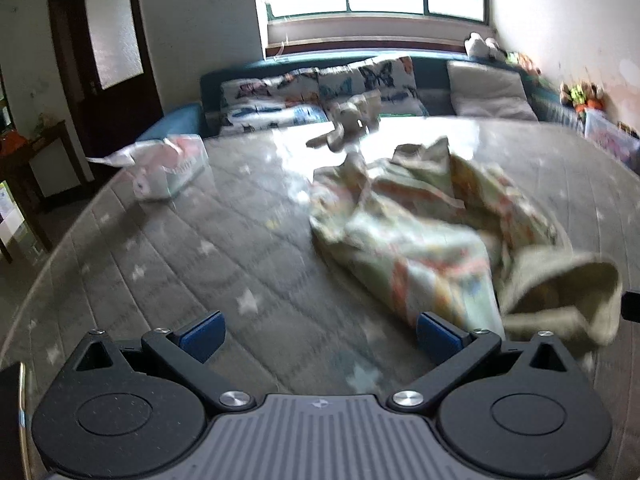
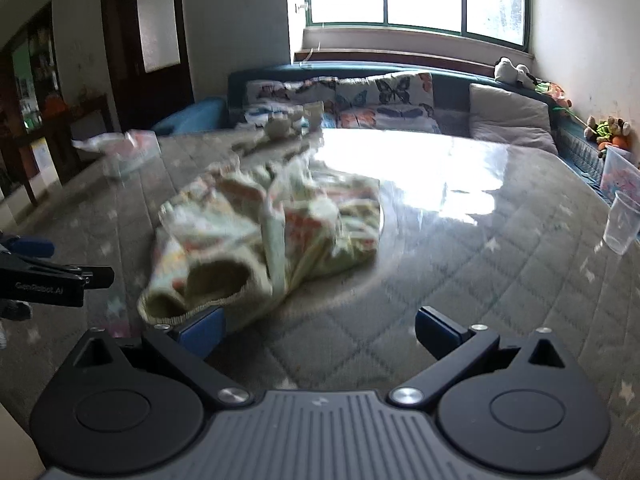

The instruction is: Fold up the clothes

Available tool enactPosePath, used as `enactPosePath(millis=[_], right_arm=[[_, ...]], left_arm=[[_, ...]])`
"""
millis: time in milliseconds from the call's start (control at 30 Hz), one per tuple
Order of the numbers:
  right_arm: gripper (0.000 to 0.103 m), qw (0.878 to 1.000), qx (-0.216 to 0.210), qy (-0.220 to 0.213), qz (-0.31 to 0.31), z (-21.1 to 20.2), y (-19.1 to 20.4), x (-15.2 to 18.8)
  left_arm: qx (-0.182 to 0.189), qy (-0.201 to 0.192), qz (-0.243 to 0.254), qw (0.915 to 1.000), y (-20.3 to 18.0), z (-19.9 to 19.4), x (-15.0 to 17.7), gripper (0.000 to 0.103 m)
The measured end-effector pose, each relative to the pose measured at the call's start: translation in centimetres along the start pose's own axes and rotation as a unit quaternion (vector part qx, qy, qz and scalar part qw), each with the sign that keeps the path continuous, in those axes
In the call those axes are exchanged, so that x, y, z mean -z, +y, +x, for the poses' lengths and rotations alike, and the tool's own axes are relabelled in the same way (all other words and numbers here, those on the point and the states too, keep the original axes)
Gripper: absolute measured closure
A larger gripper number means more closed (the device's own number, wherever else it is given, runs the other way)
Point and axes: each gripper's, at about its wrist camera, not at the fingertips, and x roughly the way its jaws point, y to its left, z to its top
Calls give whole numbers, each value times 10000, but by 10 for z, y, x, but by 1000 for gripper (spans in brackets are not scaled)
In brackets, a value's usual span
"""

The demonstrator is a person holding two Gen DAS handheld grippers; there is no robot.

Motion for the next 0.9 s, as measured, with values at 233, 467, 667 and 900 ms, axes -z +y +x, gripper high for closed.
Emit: enactPosePath(millis=[233,467,667,900], right_arm=[[8,9995,141,-206,-202,12,-3,-39],[24,9997,-7,-135,-204,64,0,-84],[33,9994,-116,100,-316,120,8,-114],[46,9976,-218,526,-392,188,17,-128]], left_arm=[[136,-243,82,9996,-5,12,-34,1],[338,-111,281,9990,-22,39,-45,11],[330,27,246,9992,-18,56,-49,15],[227,81,211,9995,-10,72,-58,15]])
